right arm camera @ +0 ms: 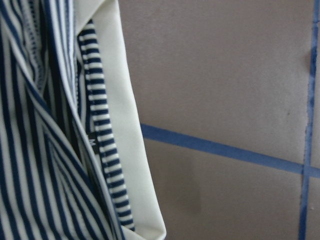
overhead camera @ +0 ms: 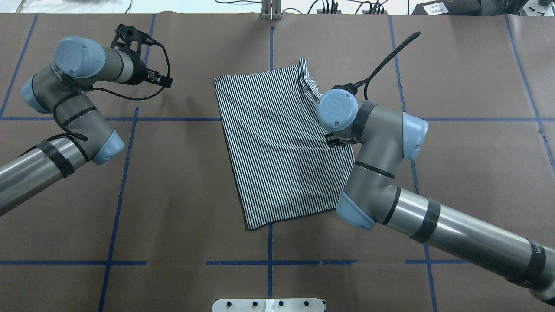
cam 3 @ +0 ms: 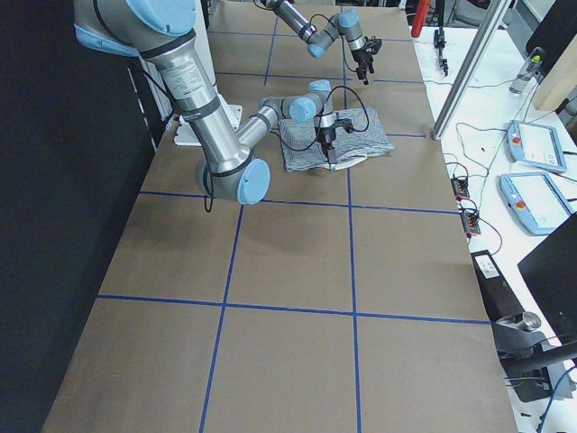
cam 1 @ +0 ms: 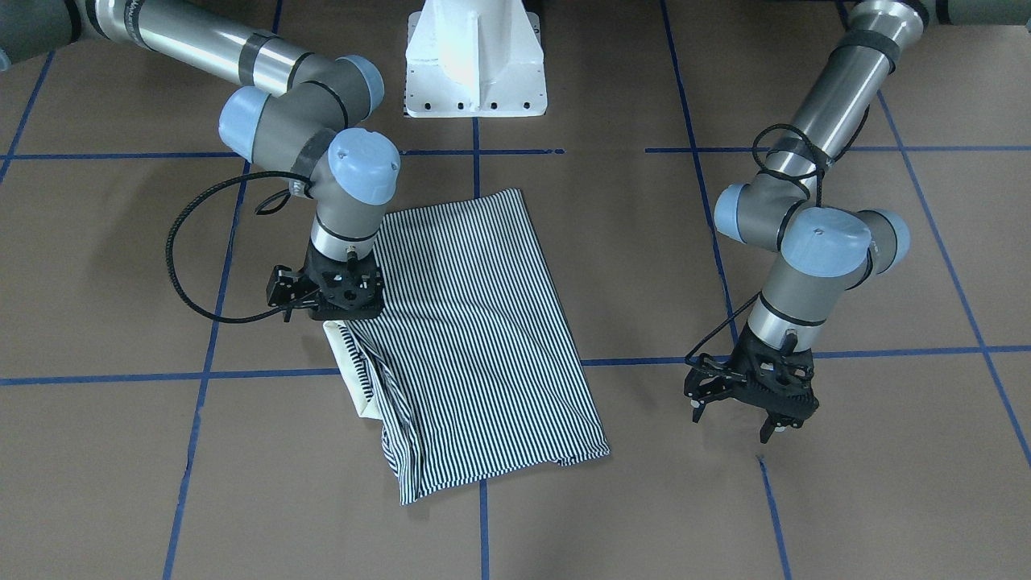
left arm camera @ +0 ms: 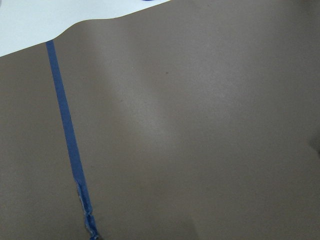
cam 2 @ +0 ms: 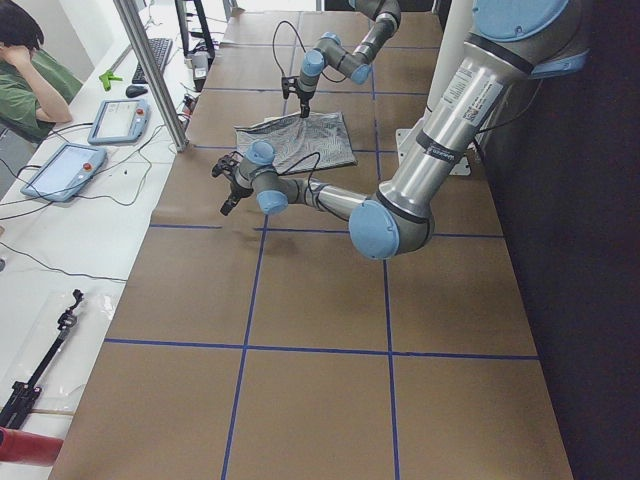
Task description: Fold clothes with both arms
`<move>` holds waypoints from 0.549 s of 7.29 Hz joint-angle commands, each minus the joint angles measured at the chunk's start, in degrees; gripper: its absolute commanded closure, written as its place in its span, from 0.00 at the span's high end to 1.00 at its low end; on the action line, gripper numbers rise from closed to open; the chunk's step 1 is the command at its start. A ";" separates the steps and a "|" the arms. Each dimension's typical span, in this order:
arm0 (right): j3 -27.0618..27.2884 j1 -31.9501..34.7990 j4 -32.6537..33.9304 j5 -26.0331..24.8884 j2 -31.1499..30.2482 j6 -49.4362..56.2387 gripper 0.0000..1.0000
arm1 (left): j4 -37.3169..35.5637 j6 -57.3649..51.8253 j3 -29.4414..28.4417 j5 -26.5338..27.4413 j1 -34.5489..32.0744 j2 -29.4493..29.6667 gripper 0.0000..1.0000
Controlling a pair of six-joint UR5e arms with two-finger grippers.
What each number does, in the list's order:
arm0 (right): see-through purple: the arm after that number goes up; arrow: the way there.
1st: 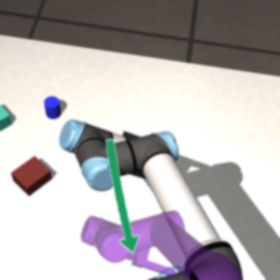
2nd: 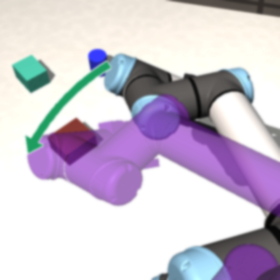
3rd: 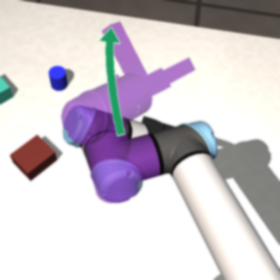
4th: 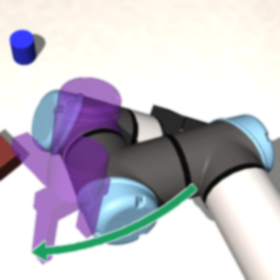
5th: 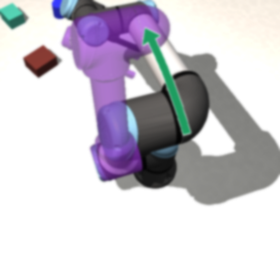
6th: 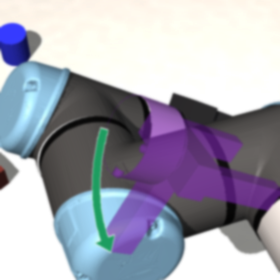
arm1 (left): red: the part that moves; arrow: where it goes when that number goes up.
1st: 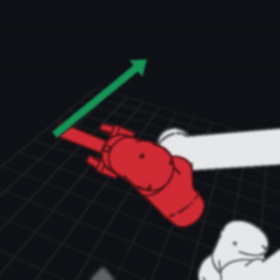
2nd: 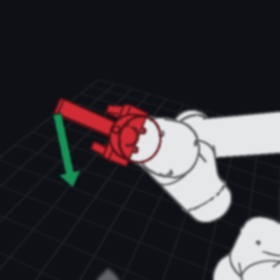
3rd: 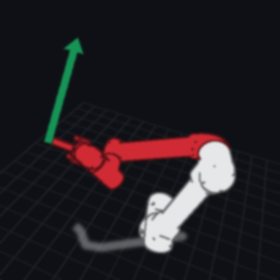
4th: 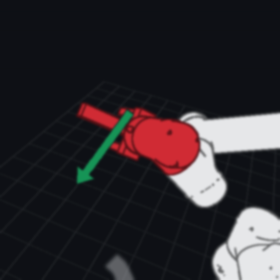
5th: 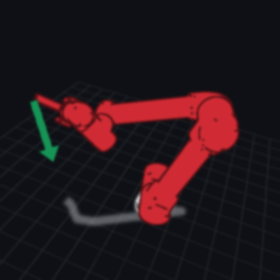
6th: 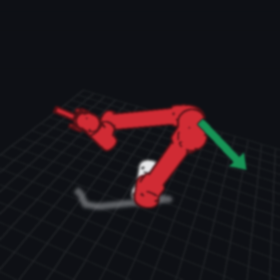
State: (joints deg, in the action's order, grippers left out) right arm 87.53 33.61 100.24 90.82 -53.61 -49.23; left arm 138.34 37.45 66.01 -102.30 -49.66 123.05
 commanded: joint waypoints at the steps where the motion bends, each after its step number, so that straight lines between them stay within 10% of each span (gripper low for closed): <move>1: 1.24 2.85 -0.14 1.80 -1.67 2.11 1.00 | -0.09 -0.01 0.00 0.09 0.00 0.00 1.00; 4: 1.51 6.80 -1.80 6.02 0.51 4.58 1.00 | 0.00 -0.01 0.52 0.00 0.00 0.18 1.00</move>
State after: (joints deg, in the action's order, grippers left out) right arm 89.02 38.67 99.35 95.06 -54.34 -45.46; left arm 138.31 37.44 66.17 -102.30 -49.66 123.18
